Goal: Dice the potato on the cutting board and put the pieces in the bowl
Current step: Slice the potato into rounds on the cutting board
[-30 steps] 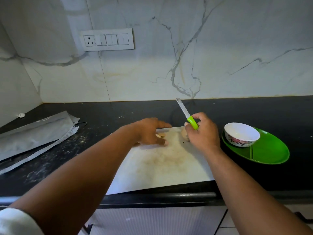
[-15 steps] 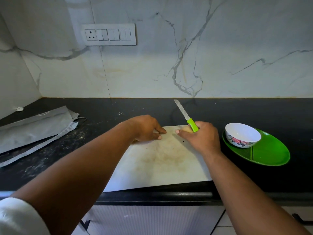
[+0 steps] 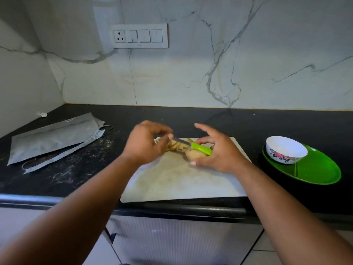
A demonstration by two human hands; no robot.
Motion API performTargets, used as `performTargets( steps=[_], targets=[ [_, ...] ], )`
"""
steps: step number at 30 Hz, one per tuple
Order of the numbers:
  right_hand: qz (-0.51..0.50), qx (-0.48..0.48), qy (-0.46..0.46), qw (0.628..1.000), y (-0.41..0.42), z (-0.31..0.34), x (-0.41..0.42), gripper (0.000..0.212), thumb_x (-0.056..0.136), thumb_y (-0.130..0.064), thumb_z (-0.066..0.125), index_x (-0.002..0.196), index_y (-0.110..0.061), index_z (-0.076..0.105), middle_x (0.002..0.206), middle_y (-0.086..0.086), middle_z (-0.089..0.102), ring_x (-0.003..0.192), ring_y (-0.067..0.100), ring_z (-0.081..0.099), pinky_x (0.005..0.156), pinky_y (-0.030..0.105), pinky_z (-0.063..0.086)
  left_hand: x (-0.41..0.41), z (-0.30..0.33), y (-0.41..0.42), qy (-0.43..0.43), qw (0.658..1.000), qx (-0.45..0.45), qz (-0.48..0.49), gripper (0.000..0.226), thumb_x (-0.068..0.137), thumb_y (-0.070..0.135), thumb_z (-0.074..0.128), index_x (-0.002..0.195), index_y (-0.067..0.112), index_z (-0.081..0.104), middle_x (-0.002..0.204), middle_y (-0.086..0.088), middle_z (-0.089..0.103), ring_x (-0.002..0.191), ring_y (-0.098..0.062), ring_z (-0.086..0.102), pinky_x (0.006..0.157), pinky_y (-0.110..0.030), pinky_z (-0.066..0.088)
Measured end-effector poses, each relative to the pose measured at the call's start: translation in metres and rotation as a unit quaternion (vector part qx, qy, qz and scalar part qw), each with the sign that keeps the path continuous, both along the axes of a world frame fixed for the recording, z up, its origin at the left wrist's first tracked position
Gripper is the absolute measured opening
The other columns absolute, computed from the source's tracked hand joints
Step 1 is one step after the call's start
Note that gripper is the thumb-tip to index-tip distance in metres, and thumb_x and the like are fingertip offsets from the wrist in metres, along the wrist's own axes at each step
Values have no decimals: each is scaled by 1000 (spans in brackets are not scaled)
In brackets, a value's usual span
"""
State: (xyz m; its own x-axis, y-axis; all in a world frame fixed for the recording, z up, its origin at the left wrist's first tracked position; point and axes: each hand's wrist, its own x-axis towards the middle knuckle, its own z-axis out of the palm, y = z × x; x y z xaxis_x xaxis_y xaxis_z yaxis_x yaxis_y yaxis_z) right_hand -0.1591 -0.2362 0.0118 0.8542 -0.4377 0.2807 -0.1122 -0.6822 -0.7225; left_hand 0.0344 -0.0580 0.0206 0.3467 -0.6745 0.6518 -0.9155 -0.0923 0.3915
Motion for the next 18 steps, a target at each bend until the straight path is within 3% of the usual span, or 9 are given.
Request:
performTargets(
  steps=[3,6,8,10,11,14,16,18],
  targets=[
    [31,36,22,999,4,-3,1,114,51,-33,98,143,-54,34,108,-18,71,109,-5,62,103,26,44,-16,-11,-1,-133,986,49,-87,30,87,43,79,111,26,79,103,12,75,95,-13,64,89,-37,51],
    [13,110,-47,993,-1,-2,-4,107,51,-38,98,142,-46,42,114,-9,72,114,4,62,103,34,46,-26,-13,-4,-152,987,-44,-25,43,91,42,71,126,17,70,129,-1,69,122,-23,60,110,-45,43],
    [-35,139,-118,983,-3,5,-11,80,64,-42,91,135,-35,54,105,-5,75,106,7,66,95,31,48,-31,-9,-5,-159,981,-111,21,42,95,41,65,123,10,67,130,-8,66,125,-27,57,111,-44,41],
    [-100,167,-182,964,-3,10,-18,37,81,-40,78,115,-27,70,89,-4,75,90,9,68,82,28,49,-33,-5,-9,-157,981,-109,19,37,94,40,66,118,11,67,123,-6,66,118,-23,57,103,-38,45],
    [-126,176,-202,955,-4,10,-22,21,87,-38,72,101,-23,75,81,-2,74,80,10,65,74,29,48,-33,-3,-11,-147,986,-80,4,36,93,39,68,118,14,67,121,-3,66,115,-20,57,98,-35,47],
    [-194,141,-188,952,0,-1,-38,41,94,-43,61,80,-5,70,61,3,62,60,9,45,61,31,35,-35,-1,-20,-85,991,68,-80,34,93,39,70,124,23,68,119,9,68,107,-12,60,88,-28,49],
    [-220,115,-158,956,6,-9,-48,38,97,-39,57,77,-10,71,62,-3,65,58,5,44,60,32,34,-35,-5,-29,-72,978,165,-102,38,96,42,66,132,28,67,126,12,69,110,-11,63,89,-23,46],
    [-233,87,-124,961,8,-17,-55,31,98,-35,55,72,-22,65,58,-5,58,54,7,45,58,35,38,-35,-10,-35,-62,971,202,-112,39,99,49,59,134,34,65,124,14,70,107,-11,64,92,-28,52]
  ],
)
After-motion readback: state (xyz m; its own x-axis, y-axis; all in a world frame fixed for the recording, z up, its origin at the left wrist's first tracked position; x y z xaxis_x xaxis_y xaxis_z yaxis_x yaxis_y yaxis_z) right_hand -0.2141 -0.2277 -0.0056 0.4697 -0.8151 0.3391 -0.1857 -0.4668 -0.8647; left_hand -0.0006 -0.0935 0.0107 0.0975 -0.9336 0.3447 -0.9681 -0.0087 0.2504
